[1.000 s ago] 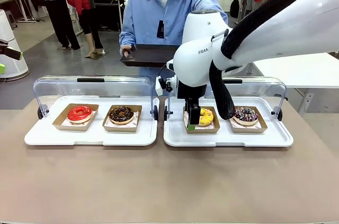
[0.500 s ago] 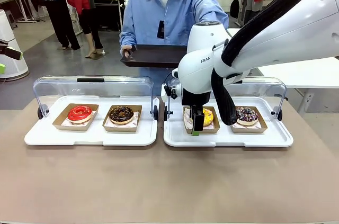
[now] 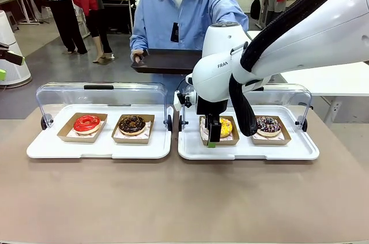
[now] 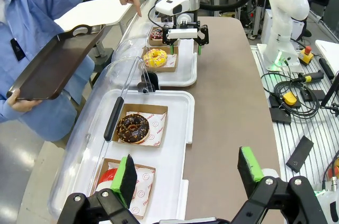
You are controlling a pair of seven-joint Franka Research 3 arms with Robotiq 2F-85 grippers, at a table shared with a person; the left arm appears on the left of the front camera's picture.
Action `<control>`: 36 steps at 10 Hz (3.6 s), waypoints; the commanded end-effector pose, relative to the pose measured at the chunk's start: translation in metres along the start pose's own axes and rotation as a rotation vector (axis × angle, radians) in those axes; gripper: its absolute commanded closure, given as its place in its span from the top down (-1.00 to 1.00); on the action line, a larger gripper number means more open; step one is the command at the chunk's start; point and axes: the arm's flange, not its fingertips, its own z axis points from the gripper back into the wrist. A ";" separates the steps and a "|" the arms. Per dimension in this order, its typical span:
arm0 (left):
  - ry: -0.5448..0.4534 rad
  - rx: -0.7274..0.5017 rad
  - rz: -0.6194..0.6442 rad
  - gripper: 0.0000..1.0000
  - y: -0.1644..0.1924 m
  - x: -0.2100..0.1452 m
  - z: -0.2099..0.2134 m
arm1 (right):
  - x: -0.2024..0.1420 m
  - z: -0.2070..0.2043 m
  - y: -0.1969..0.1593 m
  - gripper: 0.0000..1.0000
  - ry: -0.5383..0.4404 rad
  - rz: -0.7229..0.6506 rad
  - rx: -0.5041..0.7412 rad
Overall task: Provide the desired donut to the person.
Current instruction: Pick up and lift the Paper togo box containing the Donut pointed at by the person.
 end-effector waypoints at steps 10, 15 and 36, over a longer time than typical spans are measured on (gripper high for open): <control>-0.003 -0.002 -0.002 1.00 0.000 0.001 0.002 | 0.001 -0.034 -0.039 1.00 -0.050 -0.014 -0.026; -0.003 -0.002 -0.002 1.00 0.000 0.001 0.002 | -0.006 -0.043 -0.047 1.00 -0.043 -0.031 -0.007; -0.003 -0.002 -0.002 1.00 0.000 0.001 0.002 | 0.029 0.048 0.044 -1.00 0.120 -0.148 0.115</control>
